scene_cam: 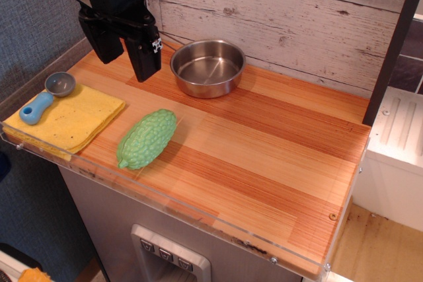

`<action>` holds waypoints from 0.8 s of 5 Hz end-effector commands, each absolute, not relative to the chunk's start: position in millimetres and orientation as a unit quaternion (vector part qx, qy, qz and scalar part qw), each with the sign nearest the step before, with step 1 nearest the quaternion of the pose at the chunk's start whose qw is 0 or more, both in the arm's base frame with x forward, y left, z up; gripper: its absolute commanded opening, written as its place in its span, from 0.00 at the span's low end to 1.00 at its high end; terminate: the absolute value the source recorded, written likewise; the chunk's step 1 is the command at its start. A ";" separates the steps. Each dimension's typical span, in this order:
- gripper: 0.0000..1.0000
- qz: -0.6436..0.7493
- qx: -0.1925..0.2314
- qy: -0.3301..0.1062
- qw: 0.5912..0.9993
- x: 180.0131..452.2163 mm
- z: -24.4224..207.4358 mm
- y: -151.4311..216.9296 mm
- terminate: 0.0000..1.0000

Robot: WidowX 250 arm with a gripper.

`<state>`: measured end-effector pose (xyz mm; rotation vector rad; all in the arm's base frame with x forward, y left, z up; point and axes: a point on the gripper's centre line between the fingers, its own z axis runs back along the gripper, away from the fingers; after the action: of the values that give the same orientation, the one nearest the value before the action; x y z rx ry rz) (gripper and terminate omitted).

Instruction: Move the pot towards the bottom corner of counter.

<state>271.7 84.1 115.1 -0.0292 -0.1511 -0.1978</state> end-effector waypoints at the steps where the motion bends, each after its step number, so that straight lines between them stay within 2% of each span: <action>1: 1.00 -0.099 -0.015 -0.075 0.992 271.7 115.1 84.1 0.00; 4: 1.00 -0.078 0.005 -0.153 0.985 350.7 97.6 55.6 0.00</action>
<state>346.6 52.6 81.2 -0.0029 -0.2664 -0.1545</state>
